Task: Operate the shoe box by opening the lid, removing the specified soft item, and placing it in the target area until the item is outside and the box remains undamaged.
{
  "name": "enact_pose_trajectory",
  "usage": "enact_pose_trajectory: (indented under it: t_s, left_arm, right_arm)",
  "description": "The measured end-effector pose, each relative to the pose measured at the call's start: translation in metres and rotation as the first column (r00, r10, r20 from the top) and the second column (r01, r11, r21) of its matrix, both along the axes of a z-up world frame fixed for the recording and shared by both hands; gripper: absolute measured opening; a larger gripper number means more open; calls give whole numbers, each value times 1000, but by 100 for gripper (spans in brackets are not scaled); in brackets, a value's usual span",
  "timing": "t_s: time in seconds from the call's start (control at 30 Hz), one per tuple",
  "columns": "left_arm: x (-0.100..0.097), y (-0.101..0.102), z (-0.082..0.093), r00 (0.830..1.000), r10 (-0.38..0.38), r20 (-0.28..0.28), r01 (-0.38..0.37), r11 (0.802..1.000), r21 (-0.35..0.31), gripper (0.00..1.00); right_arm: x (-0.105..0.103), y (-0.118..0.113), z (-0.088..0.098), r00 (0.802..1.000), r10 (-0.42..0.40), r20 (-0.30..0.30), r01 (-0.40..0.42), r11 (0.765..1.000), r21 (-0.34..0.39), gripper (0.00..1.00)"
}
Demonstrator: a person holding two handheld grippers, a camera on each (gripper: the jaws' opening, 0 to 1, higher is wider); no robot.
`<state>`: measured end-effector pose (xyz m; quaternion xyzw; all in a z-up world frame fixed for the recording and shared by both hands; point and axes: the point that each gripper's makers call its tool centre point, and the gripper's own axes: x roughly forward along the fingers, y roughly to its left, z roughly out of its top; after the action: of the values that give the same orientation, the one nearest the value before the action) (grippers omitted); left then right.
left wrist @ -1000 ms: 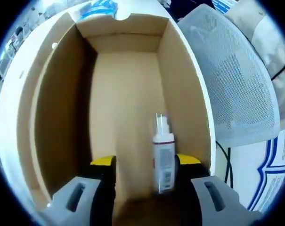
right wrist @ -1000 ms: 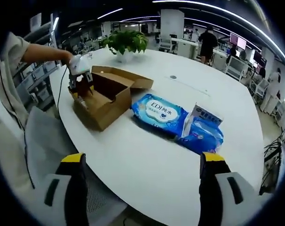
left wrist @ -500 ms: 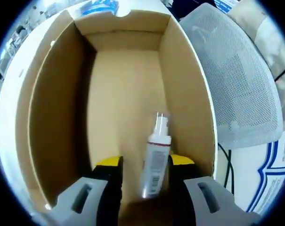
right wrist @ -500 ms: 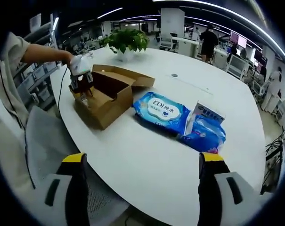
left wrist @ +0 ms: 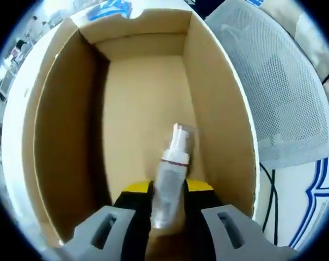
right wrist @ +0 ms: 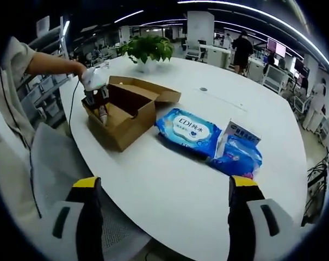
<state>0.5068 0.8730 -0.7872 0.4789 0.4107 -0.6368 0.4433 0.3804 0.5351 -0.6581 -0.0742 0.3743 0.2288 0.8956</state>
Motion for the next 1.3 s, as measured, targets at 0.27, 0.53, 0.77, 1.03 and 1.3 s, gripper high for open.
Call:
enact_pose_trajectory:
  t_s: [0.27, 0.53, 0.77, 1.03, 1.3]
  left_arm:
    - [0, -6, 1, 1000, 19, 5, -18, 999, -29, 17]
    - [2, -18, 16, 998, 60, 14, -59, 995, -80, 17]
    - [4, -37, 38, 994, 112, 16, -108, 981, -162, 17]
    - [-3, -52, 57, 993, 117, 14, -111, 968, -226, 17]
    - [-15, -67, 74, 996, 92, 21, -83, 957, -278, 17]
  right_arm:
    - [0, 2, 1, 1000, 7, 9, -7, 1000, 8, 90]
    - [1, 5, 7, 999, 18, 37, -19, 1000, 21, 88]
    - [4, 15, 12, 996, 54, 74, -56, 998, 28, 84]
    - [7, 26, 21, 985, 108, 133, -112, 993, 24, 79]
    - [8, 39, 28, 970, 162, 179, -168, 986, 20, 72]
